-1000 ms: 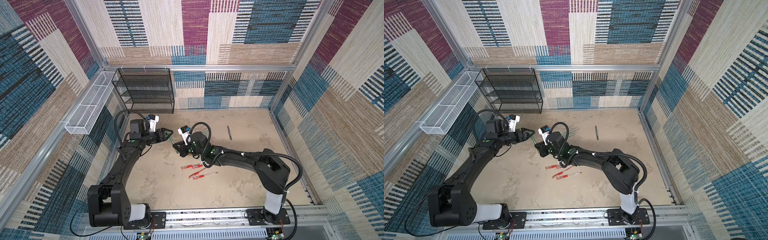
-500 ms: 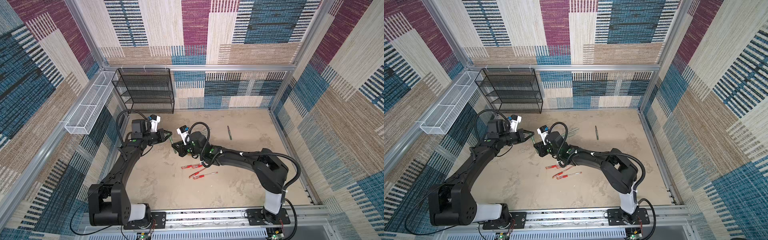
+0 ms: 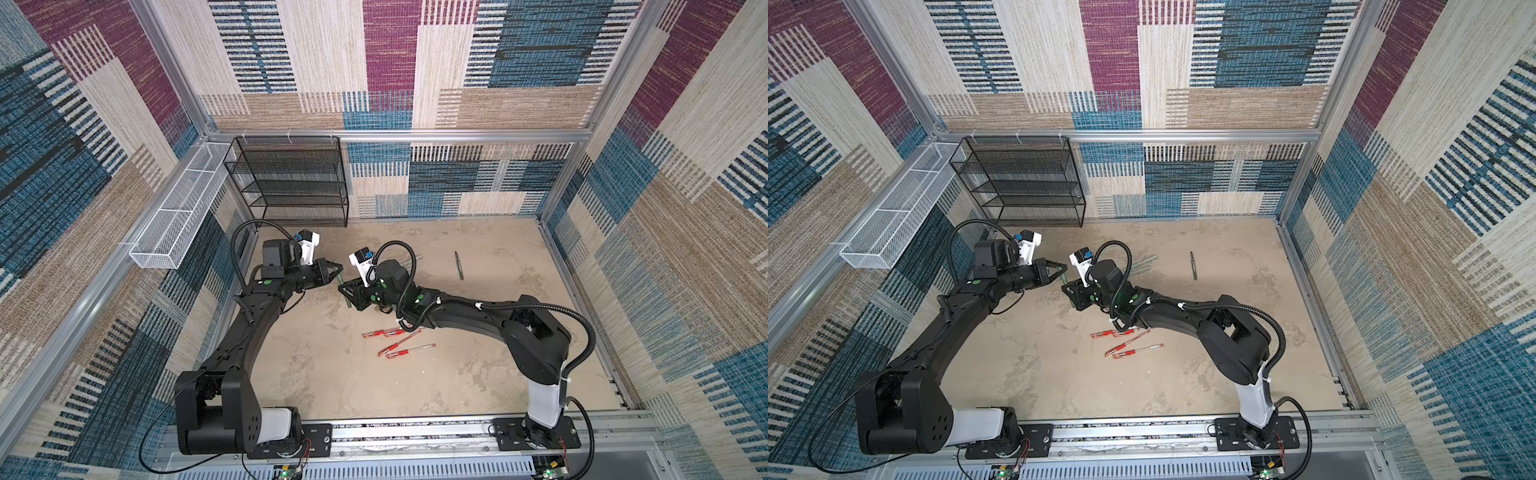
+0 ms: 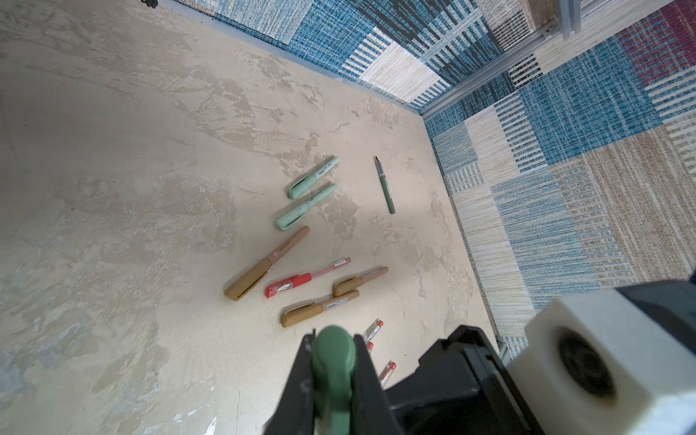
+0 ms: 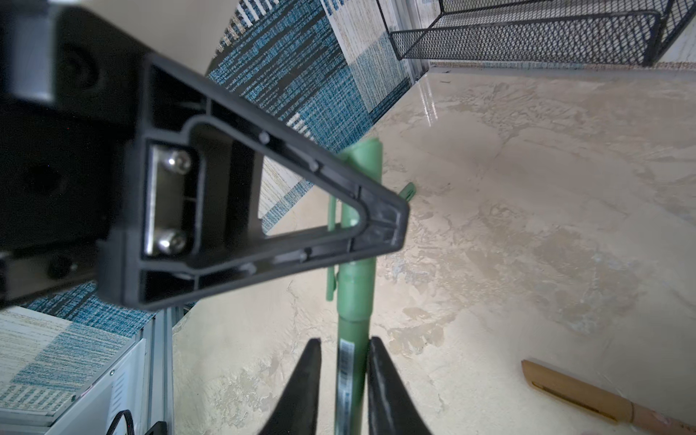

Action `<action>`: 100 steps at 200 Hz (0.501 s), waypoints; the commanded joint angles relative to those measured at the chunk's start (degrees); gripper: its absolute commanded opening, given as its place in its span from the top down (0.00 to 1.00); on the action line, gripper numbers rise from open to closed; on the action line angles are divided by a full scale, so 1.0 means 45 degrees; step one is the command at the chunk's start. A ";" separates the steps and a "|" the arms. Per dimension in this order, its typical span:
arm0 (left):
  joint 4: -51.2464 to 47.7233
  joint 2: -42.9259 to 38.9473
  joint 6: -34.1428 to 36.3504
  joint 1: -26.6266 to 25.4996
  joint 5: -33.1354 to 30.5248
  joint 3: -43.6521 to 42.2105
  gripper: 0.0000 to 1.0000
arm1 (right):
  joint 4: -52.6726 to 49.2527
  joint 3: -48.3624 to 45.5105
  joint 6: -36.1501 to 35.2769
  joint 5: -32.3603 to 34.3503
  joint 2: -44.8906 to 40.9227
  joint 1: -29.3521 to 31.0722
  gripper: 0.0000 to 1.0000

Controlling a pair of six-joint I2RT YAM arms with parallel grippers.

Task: Open the pen caps
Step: 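Raise the pen's cap into the left gripper while the left gripper closes on it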

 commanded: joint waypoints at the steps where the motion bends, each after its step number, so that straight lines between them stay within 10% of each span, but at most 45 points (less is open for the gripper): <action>1: 0.0096 -0.0064 0.0522 0.0019 0.0051 -0.0017 1.00 | -0.0043 0.0204 -0.0054 -0.0273 0.0166 0.0021 0.82; 100: -0.0211 -0.0341 0.0834 0.0126 -0.0548 -0.0020 1.00 | 0.0008 -0.1436 0.0134 -0.1006 -0.0176 0.0113 1.00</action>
